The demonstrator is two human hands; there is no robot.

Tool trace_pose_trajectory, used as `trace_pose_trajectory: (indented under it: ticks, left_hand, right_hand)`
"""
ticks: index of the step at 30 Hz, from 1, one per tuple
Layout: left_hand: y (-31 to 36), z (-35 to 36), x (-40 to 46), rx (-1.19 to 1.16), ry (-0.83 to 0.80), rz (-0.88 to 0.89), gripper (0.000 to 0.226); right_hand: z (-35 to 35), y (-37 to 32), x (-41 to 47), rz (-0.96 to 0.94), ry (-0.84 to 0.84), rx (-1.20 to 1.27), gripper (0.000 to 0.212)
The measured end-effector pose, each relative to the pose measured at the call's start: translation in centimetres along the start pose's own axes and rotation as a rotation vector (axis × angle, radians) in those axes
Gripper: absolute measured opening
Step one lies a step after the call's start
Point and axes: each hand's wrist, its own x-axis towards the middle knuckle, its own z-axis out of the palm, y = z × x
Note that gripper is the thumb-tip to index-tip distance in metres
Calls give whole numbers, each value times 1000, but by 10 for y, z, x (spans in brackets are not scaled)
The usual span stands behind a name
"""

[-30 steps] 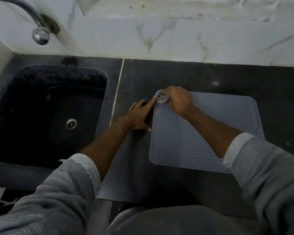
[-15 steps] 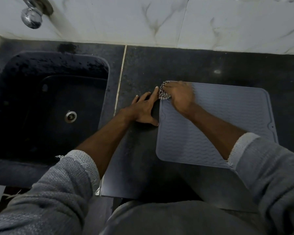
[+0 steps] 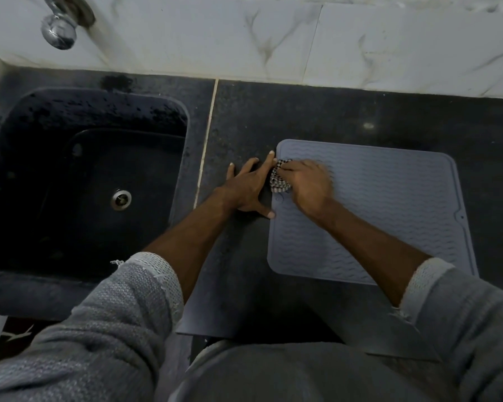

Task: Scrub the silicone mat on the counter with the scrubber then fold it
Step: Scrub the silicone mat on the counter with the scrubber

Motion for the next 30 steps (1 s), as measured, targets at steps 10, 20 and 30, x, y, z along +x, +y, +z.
trace_pose_trajectory:
  ticks: [10, 20, 30]
  left_hand:
    - [8, -12, -4, 148, -119, 17, 128]
    - [15, -17, -3, 221, -188, -15, 123]
    - [19, -16, -5, 242, -168, -22, 122]
  right_hand:
    - [5, -8, -27, -46, -39, 39, 46]
    - [26, -39, -112, -78, -105, 36, 56]
    - [10, -29, -74, -82, 17, 146, 38]
